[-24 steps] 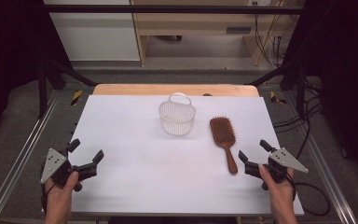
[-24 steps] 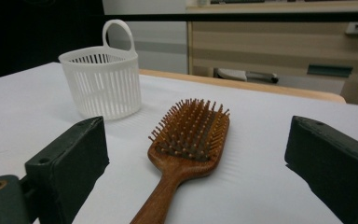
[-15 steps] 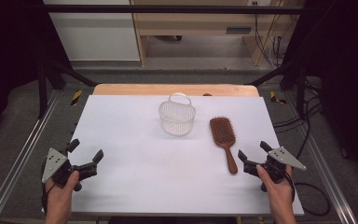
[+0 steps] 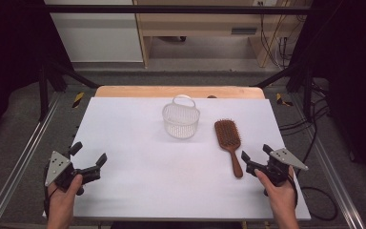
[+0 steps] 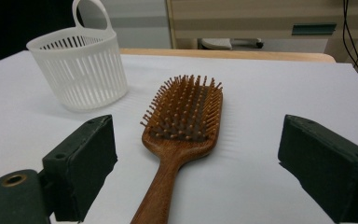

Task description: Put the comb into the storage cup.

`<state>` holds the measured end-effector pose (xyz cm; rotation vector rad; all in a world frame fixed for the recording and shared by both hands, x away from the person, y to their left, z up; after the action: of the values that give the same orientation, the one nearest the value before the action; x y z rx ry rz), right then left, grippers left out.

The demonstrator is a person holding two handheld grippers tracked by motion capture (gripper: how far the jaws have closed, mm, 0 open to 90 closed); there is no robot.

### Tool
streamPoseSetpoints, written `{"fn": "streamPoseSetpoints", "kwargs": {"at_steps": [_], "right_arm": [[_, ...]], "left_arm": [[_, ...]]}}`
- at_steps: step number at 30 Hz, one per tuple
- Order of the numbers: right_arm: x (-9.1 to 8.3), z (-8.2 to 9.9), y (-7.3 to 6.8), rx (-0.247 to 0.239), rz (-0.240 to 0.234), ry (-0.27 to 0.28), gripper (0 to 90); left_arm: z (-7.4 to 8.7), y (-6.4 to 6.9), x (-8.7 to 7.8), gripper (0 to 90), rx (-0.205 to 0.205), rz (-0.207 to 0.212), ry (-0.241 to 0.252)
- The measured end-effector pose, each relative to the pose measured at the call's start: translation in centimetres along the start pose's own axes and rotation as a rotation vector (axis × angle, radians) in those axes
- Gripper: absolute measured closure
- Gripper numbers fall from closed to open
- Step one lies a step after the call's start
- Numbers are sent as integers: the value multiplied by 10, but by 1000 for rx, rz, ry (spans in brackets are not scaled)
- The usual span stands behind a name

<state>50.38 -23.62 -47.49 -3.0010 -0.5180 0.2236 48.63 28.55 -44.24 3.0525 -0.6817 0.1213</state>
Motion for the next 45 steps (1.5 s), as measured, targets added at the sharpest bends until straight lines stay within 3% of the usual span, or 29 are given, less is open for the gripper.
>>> {"fn": "streamPoseSetpoints", "kwargs": {"at_steps": [9, 15, 24, 28, 34, 45], "right_arm": [[6, 4, -20, -84, -36, -71, 378], [4, 6, -32, -110, -80, -94, 572], [6, 19, -46, -162, -125, -181, 776], [7, 28, -50, -164, -142, -243, 837], [8, 34, -46, -142, -138, -283, 891], [9, 41, -51, -128, -167, -331, 900]], "left_arm": [[0, 0, 1, 17, 5, -4, -1], [1, -2, 1, 17, 4, -12, -1], [1, -2, 2, 19, 7, -19, -4], [1, -2, 2, 19, 7, -19, -5], [1, -2, 2, 19, 6, -20, -4], [2, -1, 3, 19, 5, -18, -8]]}}
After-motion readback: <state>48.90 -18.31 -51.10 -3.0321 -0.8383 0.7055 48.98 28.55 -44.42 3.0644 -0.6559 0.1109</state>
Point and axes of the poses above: each handheld gripper's, and its own axes: x roughly forward along the jaws, z roughly out of its underside, y roughly to its right, the point moved 8 cm from there along x, roughly forward along the jaws, and after that the axes turned 10 degrees about y, right-handed, at the moved point
